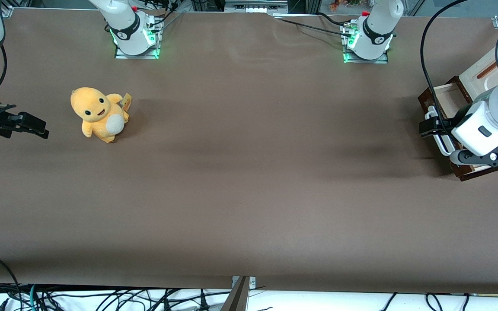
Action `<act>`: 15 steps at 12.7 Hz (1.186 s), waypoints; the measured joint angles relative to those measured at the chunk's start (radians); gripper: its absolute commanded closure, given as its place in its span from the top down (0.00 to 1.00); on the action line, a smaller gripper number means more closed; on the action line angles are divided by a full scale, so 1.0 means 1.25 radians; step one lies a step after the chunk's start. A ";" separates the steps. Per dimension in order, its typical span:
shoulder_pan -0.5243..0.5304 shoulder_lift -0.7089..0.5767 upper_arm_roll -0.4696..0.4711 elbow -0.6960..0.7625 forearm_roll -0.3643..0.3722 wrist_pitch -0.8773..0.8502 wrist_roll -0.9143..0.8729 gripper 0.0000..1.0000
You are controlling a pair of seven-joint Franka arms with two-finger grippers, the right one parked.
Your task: Open lower drawer with left arm only
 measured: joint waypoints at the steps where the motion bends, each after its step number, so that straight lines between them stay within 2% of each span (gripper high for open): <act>1: 0.000 0.000 0.000 -0.001 0.000 0.000 0.000 1.00; 4: -0.001 -0.001 0.009 -0.005 -0.029 0.000 0.008 1.00; 7: -0.035 -0.011 0.098 -0.012 -0.060 0.012 0.074 1.00; 10: -0.044 -0.038 0.155 -0.065 -0.093 0.078 0.109 1.00; 14: -0.045 -0.067 0.176 -0.143 -0.100 0.201 0.123 1.00; 15: -0.047 -0.072 0.184 -0.149 -0.126 0.214 0.123 1.00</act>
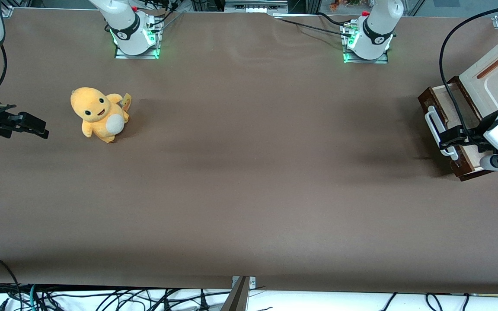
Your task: Open lower drawer with left arm only
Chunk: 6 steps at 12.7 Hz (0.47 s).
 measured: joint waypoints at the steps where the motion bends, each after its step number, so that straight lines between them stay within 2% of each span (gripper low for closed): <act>1: -0.004 -0.003 0.014 -0.004 -0.029 0.007 0.004 1.00; 6: -0.019 -0.006 0.053 -0.031 -0.045 -0.011 0.067 1.00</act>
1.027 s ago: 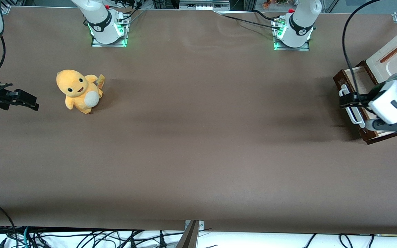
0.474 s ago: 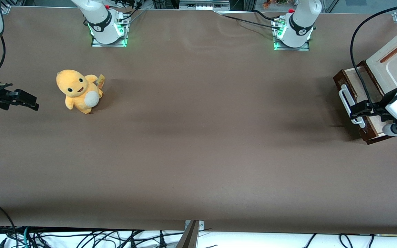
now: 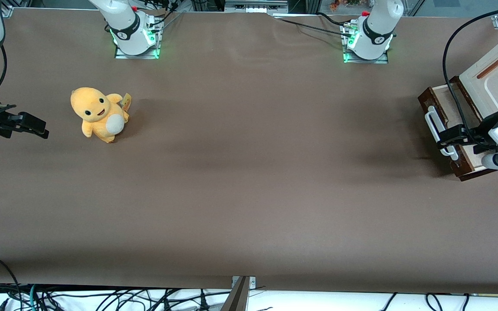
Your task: Open lower drawer with left arm only
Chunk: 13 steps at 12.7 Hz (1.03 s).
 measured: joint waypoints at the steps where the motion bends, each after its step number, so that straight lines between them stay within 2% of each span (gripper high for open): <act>1: 0.000 0.000 0.005 -0.001 0.002 -0.028 0.006 1.00; 13: -0.002 -0.019 0.007 0.006 0.042 -0.128 0.008 1.00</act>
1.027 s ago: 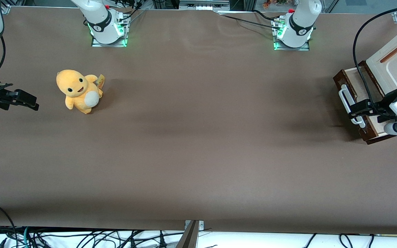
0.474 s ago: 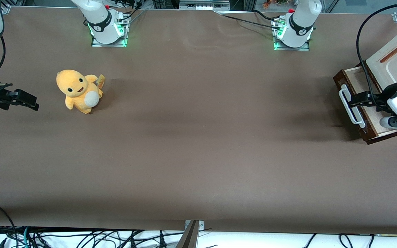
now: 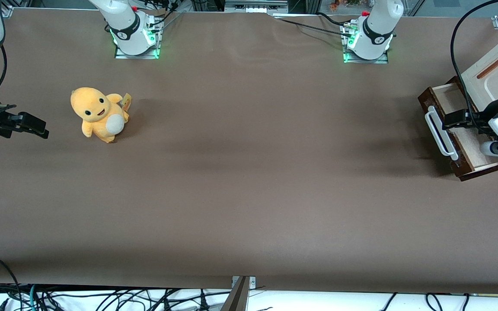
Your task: Open lower drawer with left arm only
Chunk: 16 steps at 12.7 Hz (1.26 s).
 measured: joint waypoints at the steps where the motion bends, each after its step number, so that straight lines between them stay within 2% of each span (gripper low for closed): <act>1: 0.000 -0.001 0.000 0.000 0.000 -0.002 -0.002 1.00; 16: -0.010 -0.001 -0.002 0.000 0.000 -0.002 -0.023 1.00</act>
